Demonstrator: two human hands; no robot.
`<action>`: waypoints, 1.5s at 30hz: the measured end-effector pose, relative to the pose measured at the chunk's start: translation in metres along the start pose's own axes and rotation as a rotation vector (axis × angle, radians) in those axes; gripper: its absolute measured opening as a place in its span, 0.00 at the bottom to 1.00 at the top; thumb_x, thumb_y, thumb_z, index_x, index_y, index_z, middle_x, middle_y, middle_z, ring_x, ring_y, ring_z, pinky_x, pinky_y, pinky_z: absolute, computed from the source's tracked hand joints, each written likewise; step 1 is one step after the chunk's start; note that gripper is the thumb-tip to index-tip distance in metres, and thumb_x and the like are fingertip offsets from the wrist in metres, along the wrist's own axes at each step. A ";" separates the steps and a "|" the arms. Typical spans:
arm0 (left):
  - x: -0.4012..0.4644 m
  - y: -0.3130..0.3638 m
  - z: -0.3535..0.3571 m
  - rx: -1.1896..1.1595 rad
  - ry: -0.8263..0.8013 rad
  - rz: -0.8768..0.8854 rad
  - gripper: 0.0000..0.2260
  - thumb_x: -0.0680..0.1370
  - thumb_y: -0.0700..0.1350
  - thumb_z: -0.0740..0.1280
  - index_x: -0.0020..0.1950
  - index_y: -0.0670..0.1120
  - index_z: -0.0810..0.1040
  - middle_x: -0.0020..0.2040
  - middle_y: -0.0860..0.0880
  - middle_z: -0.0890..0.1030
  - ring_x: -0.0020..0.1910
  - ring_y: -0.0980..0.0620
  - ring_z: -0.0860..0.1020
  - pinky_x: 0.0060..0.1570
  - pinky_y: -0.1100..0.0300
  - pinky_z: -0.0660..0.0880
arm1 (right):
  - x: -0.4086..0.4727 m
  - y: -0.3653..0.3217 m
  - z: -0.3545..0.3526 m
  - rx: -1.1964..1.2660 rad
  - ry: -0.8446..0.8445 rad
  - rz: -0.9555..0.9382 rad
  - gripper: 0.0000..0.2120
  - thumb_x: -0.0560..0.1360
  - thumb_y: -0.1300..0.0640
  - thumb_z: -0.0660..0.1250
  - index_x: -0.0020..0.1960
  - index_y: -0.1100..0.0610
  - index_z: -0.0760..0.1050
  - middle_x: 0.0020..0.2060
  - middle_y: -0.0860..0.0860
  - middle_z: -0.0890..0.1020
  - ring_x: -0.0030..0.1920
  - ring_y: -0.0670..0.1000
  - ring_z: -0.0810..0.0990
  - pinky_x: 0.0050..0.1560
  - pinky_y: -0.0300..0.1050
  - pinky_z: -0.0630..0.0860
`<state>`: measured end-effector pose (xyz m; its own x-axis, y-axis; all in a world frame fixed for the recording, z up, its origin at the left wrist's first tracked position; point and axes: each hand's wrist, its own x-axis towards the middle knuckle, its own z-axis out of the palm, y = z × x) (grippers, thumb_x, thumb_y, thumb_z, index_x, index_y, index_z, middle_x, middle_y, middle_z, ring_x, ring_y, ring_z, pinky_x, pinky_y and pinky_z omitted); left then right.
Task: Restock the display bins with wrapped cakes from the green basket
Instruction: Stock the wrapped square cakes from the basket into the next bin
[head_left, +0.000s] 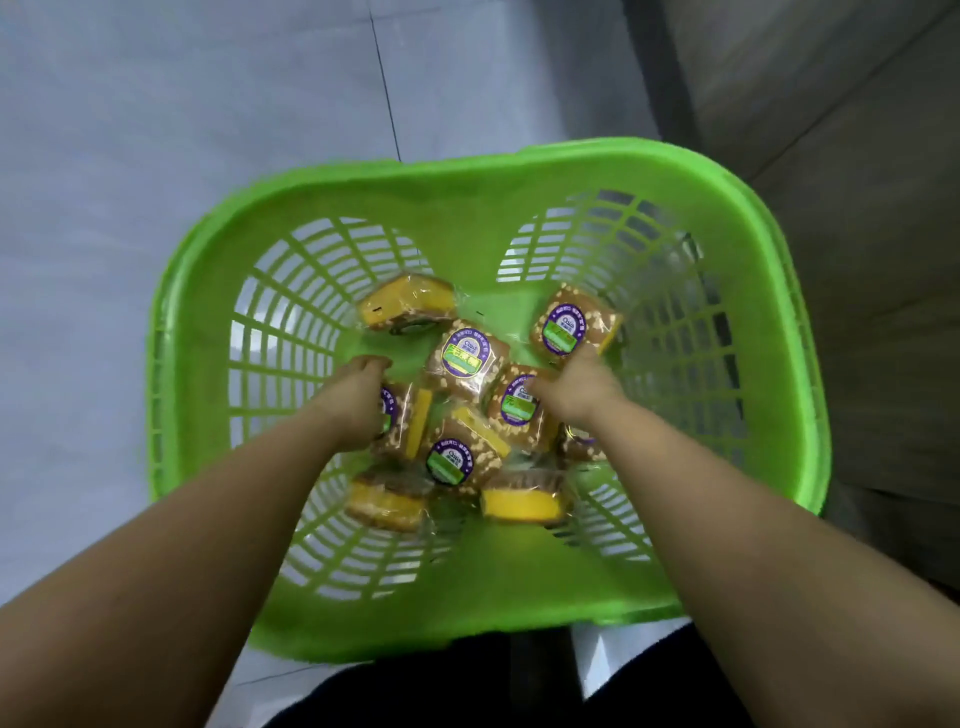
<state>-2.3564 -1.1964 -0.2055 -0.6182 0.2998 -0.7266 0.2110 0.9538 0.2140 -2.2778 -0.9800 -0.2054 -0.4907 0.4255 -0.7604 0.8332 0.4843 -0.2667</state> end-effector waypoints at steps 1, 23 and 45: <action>0.009 -0.003 0.004 0.015 -0.039 0.023 0.31 0.74 0.33 0.62 0.75 0.45 0.57 0.73 0.41 0.63 0.69 0.42 0.65 0.66 0.53 0.64 | 0.004 -0.002 0.006 -0.017 0.037 0.015 0.37 0.71 0.45 0.69 0.70 0.62 0.57 0.65 0.60 0.72 0.64 0.61 0.72 0.61 0.50 0.70; -0.133 0.061 -0.090 -0.749 0.083 0.090 0.34 0.57 0.73 0.67 0.52 0.50 0.78 0.48 0.49 0.83 0.48 0.48 0.81 0.54 0.45 0.76 | -0.165 0.003 -0.101 0.984 0.189 -0.024 0.24 0.63 0.62 0.78 0.56 0.57 0.73 0.48 0.56 0.83 0.44 0.53 0.83 0.50 0.54 0.80; -0.564 0.409 -0.262 -0.633 -0.357 0.922 0.13 0.64 0.54 0.74 0.46 0.53 0.80 0.38 0.58 0.84 0.35 0.63 0.80 0.35 0.71 0.74 | -0.710 0.175 -0.355 1.259 0.915 0.023 0.23 0.68 0.63 0.73 0.62 0.56 0.74 0.50 0.52 0.84 0.48 0.48 0.82 0.49 0.40 0.78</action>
<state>-2.1195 -0.9703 0.4631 -0.1598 0.9558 -0.2468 -0.0085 0.2487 0.9685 -1.8741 -0.9261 0.4983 -0.0678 0.9549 -0.2892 0.2812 -0.2598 -0.9238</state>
